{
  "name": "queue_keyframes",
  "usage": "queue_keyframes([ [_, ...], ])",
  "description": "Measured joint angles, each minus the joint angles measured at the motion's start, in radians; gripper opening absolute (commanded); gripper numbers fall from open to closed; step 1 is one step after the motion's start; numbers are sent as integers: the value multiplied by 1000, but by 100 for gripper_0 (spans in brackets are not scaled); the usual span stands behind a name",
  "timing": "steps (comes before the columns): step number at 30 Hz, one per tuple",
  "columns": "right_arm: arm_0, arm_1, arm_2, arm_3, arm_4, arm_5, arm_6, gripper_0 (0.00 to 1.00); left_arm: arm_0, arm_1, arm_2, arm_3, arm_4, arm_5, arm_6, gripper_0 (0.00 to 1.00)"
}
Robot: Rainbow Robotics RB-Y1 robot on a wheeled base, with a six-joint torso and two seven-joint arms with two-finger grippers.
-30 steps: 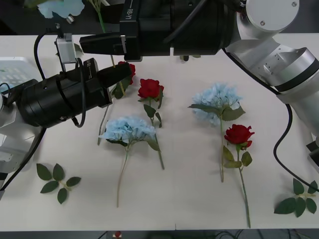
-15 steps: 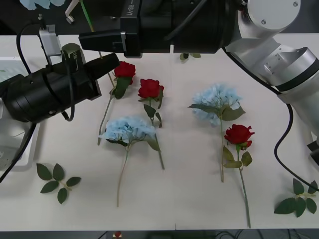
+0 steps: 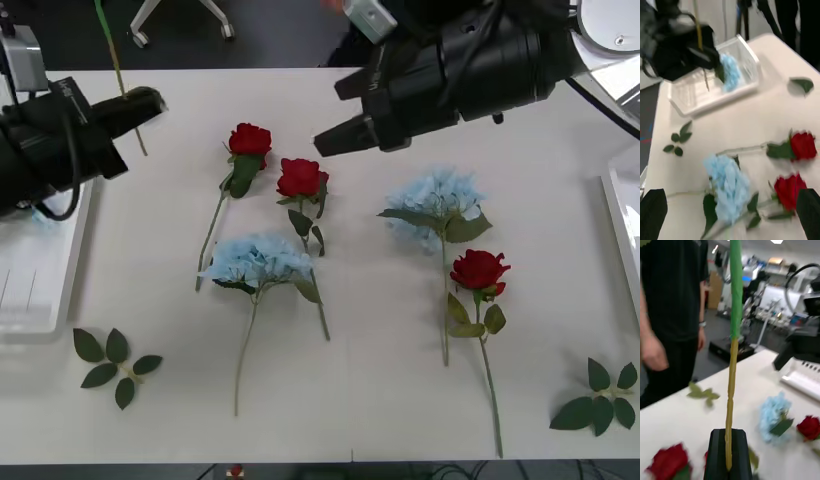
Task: Place the red flowers into the right box and the blue flowers into the left box. If a person shows an open palm, hand one flower to the person first, then continue sorting.
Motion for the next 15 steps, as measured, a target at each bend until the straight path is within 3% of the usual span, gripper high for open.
queue_keyframes([
  [5,5,-56,0,-36,171,97,-152,100,0,69,77,0,-228,67,399,0],
  [10,76,-152,0,-189,329,120,-473,100,1,133,171,3,-485,156,463,0],
  [15,178,-248,0,-310,435,117,-571,100,38,203,267,18,-676,216,710,0],
])
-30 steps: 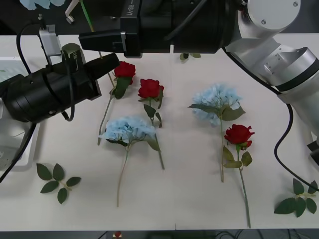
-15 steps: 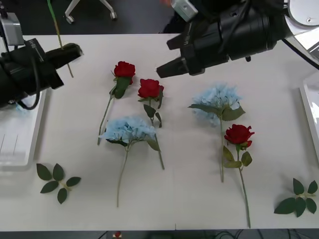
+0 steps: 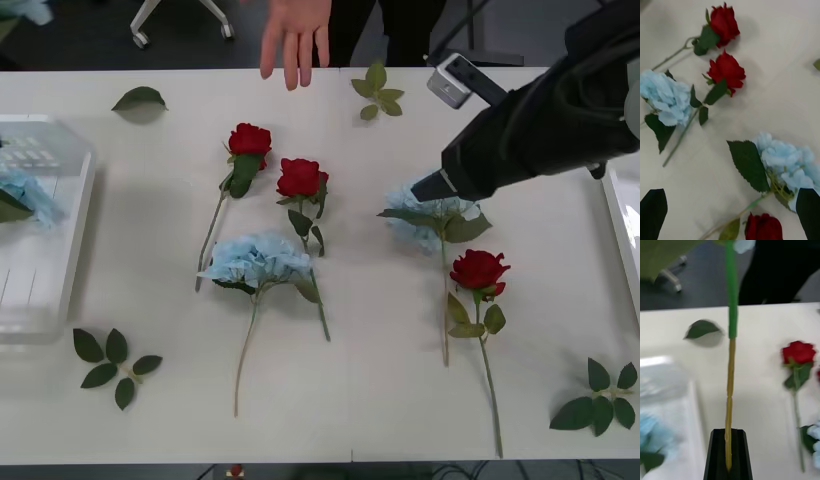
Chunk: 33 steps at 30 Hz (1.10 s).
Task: Place the red flowers into the right box and the blue flowers into the left box. If a person shows an open palm, hand one flower to the person first, then continue sorting.
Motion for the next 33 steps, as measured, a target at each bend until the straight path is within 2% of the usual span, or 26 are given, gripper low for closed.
queue_keyframes([
  [7,153,-128,0,-112,179,-69,-277,100,56,82,89,97,-180,49,-7,0],
  [11,233,-173,0,-139,241,-114,-286,100,56,92,90,141,-211,28,-7,0],
  [21,442,-234,0,-171,386,-270,-326,100,56,92,88,144,-218,-3,-7,0],
  [26,529,-248,0,-228,518,-245,-451,100,56,92,88,144,-222,-3,-7,0],
  [33,587,-248,0,-318,639,-124,-588,100,56,92,88,144,-223,-3,-7,0],
])
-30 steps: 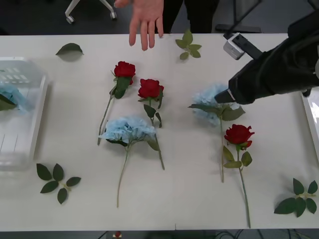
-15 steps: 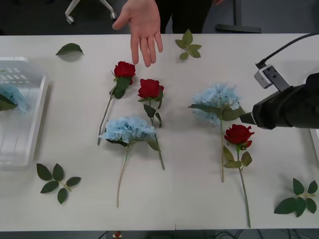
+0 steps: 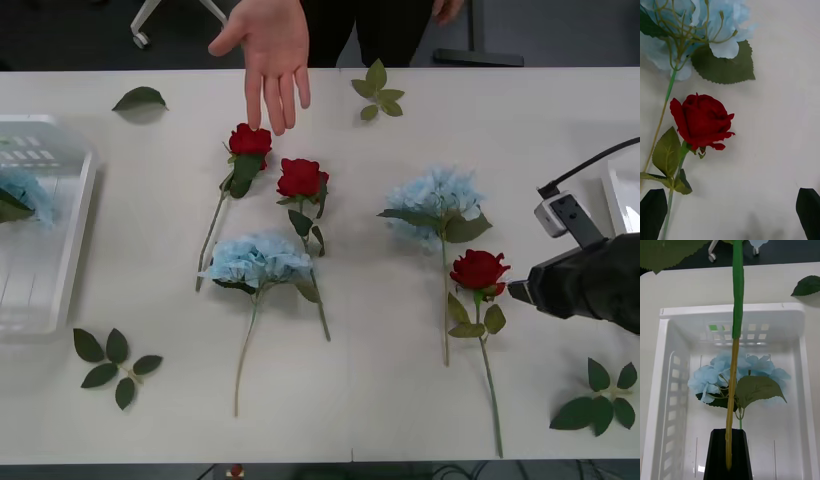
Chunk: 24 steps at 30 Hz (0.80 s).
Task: Place the red flowers into the right box and the blue flowers into the left box. If a person shows an open palm, hand one flower to the person first, then continue sorting.
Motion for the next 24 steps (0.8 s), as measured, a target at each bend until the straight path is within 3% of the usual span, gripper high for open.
queue_keyframes([
  [6,51,0,0,-36,57,74,-140,100,0,0,0,0,0,0,0,0],
  [18,124,44,4,-38,101,109,-142,100,0,0,0,0,-2,0,0,0],
  [24,120,59,96,-38,130,94,-142,100,0,0,0,0,-2,0,0,0],
])
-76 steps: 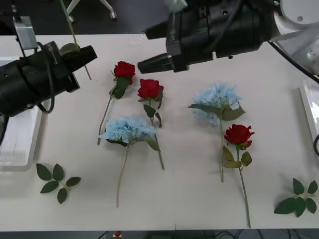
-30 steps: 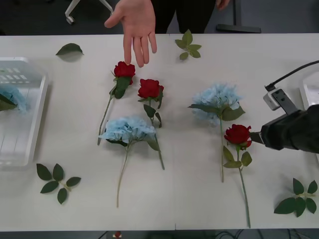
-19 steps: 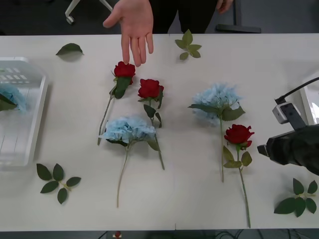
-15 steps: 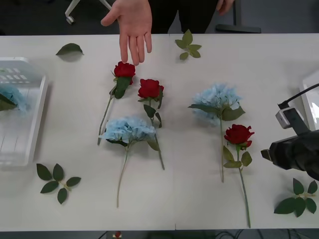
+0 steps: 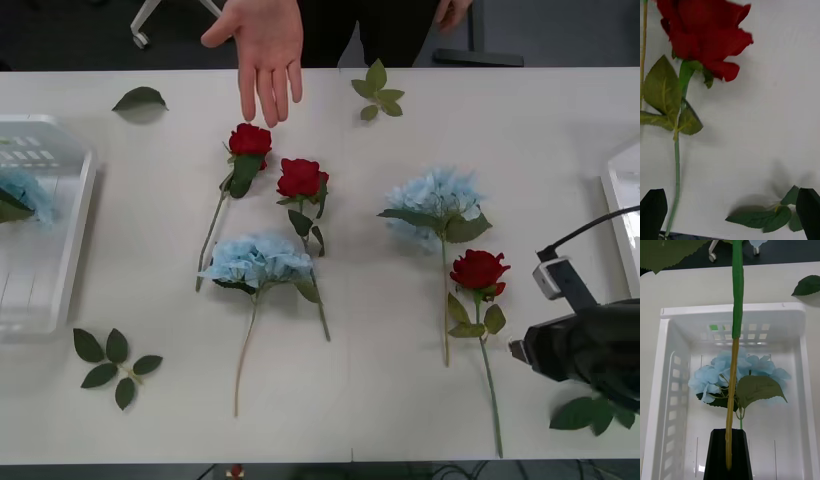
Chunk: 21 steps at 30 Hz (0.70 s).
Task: Place the red flowers into the right box and the blue flowers into the left box. If a person shows an open palm, hand one flower to the person first, then continue sorting.
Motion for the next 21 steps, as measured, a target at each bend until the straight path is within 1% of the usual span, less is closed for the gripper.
queue_keyframes([
  [3,0,26,24,14,0,1,0,100,0,0,0,0,-1,0,0,0],
  [9,-3,136,18,80,-1,9,0,100,0,0,-1,0,-17,0,0,0],
  [21,-80,245,18,192,-2,16,0,100,0,0,-28,0,-17,-6,0,0],
])
